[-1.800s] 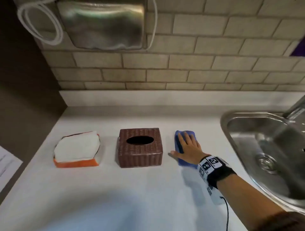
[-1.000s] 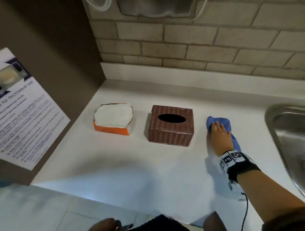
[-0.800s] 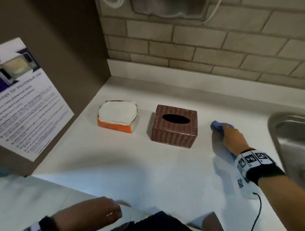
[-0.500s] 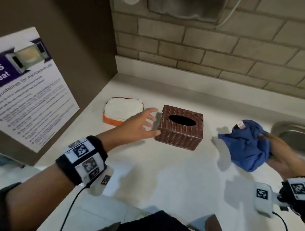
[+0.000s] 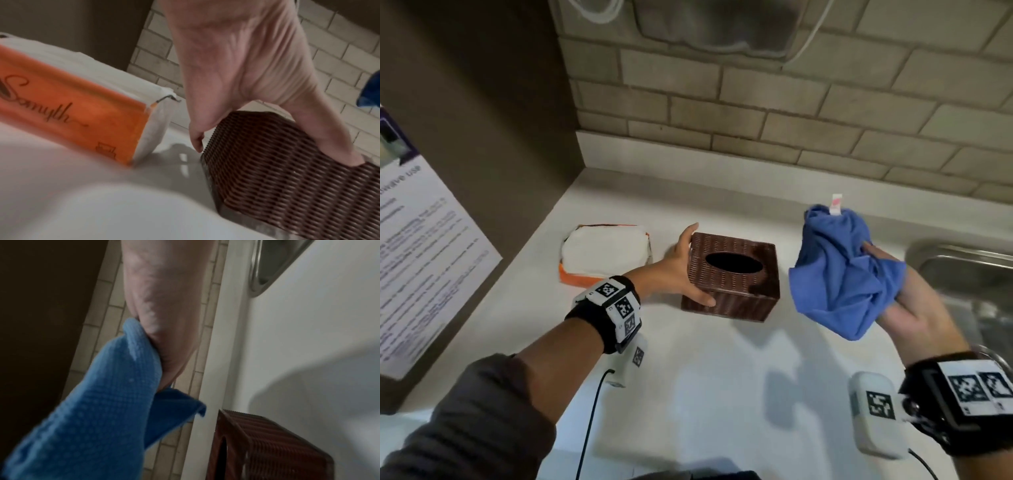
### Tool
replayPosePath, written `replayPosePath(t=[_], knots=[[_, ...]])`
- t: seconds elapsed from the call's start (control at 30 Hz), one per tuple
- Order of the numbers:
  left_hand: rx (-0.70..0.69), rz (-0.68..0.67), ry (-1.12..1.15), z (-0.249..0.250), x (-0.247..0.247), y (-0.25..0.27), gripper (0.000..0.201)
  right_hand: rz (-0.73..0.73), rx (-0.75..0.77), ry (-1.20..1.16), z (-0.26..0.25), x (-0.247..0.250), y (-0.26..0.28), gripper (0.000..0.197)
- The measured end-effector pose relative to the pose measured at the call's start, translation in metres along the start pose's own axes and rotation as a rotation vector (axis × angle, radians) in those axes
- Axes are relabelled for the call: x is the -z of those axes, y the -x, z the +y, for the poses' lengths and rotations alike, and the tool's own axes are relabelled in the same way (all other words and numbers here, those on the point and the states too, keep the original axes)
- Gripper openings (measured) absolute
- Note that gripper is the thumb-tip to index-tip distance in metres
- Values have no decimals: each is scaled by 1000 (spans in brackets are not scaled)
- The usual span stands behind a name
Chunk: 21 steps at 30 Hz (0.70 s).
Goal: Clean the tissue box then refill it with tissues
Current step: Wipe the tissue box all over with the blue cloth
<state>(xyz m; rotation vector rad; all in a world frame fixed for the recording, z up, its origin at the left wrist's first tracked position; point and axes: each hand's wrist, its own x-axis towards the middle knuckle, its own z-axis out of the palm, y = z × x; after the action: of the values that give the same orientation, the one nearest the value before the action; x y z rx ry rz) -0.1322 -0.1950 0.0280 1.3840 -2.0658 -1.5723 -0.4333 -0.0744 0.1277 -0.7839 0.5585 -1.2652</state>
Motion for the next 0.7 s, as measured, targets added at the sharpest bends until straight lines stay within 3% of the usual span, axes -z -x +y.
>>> replayPosePath(t=[0.03, 0.07, 0.13, 0.2, 0.23, 0.3, 0.37, 0.43, 0.57, 0.63, 0.7], knots=[[-3, 14, 9, -2, -1, -1, 148, 60, -97, 59, 5, -11, -10, 58], [-15, 29, 27, -4, -2, -3, 151, 254, -158, 104, 8, -10, -20, 48], [-23, 54, 75, -7, -4, -2, 152, 498, -92, 422, 20, -17, -41, 35], [-26, 49, 102, -9, -4, -1, 152, 573, -56, 872, 38, -28, -56, 29], [-21, 49, 104, -9, -4, 0, 153, 571, -36, 1137, 49, -32, -61, 29], [-11, 49, 106, -8, -5, 0, 154, 419, -44, 1489, 74, -42, -69, 36], [1, 67, 100, -9, -6, 1, 154, 252, -233, 1709, 96, -46, -77, 54], [4, 71, 83, -10, -6, 1, 155, 133, -385, 1857, 104, -43, -84, 58], [-15, 63, -2, -13, -3, 0, 152, -149, -411, 1813, 78, -23, -81, 59], [-40, 40, -50, -14, -1, -1, 145, -142, -345, 1819, 73, -7, -74, 63], [-64, 54, -44, -16, -4, -2, 139, -35, -213, 1757, 80, 1, -71, 63]])
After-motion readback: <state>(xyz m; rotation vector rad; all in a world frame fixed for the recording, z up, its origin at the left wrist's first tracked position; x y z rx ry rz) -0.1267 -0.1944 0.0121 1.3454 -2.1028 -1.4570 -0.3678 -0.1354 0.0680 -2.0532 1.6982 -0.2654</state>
